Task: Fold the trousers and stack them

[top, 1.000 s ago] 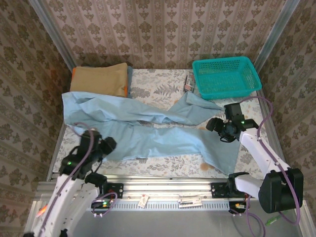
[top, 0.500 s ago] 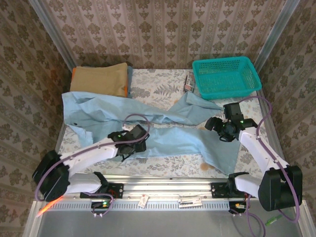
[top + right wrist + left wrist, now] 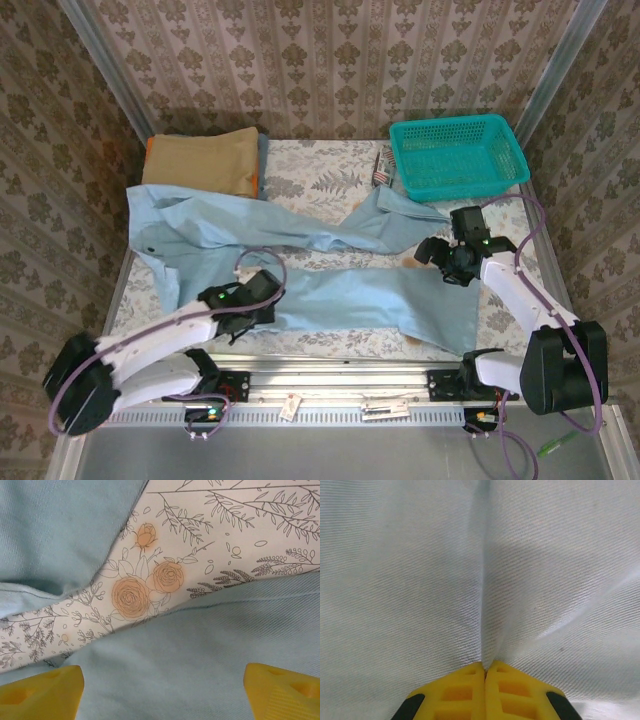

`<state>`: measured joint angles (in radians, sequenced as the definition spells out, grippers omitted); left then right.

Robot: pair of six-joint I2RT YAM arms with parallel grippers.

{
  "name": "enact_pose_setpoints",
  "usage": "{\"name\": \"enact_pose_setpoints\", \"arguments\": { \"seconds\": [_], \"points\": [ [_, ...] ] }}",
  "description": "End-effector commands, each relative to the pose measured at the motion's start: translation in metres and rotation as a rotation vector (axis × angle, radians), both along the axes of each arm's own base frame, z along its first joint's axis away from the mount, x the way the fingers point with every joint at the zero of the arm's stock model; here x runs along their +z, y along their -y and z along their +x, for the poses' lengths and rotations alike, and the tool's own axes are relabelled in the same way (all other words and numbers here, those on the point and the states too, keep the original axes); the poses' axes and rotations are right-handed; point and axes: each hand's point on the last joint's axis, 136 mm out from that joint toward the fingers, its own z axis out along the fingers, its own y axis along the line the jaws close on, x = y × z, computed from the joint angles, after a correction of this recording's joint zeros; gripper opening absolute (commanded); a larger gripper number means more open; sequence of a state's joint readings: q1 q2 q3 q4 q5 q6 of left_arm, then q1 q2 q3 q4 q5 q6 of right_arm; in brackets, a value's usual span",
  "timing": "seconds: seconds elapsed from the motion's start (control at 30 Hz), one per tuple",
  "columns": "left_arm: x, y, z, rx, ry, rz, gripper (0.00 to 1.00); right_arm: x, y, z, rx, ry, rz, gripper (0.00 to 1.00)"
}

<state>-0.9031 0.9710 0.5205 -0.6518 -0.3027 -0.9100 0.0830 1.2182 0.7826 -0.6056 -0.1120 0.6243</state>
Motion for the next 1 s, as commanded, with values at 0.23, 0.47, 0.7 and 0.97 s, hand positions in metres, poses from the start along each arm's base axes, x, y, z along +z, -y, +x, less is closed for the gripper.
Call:
{"name": "enact_pose_setpoints", "arguments": {
  "seconds": [0.23, 0.47, 0.7, 0.97],
  "points": [
    [0.046, -0.040, -0.037, 0.040, -0.022, -0.037, 0.16, -0.001, 0.001, 0.011, -0.034, 0.013, 0.015, 0.84],
    [0.089, -0.008, -0.015, -0.075, 0.061, -0.099, 0.85, 0.013, 0.005, 0.020, -0.035, 0.039, -0.015, 0.83],
    [0.116, 0.006, 0.038, -0.065, 0.141, -0.093, 0.88, 0.027, 0.007, 0.060, -0.034, 0.080, -0.069, 0.79],
    [0.117, 0.014, 0.114, 0.035, 0.166, -0.228, 0.96, -0.009, -0.015, 0.111, -0.018, -0.003, -0.002, 0.76]
  ]
}}
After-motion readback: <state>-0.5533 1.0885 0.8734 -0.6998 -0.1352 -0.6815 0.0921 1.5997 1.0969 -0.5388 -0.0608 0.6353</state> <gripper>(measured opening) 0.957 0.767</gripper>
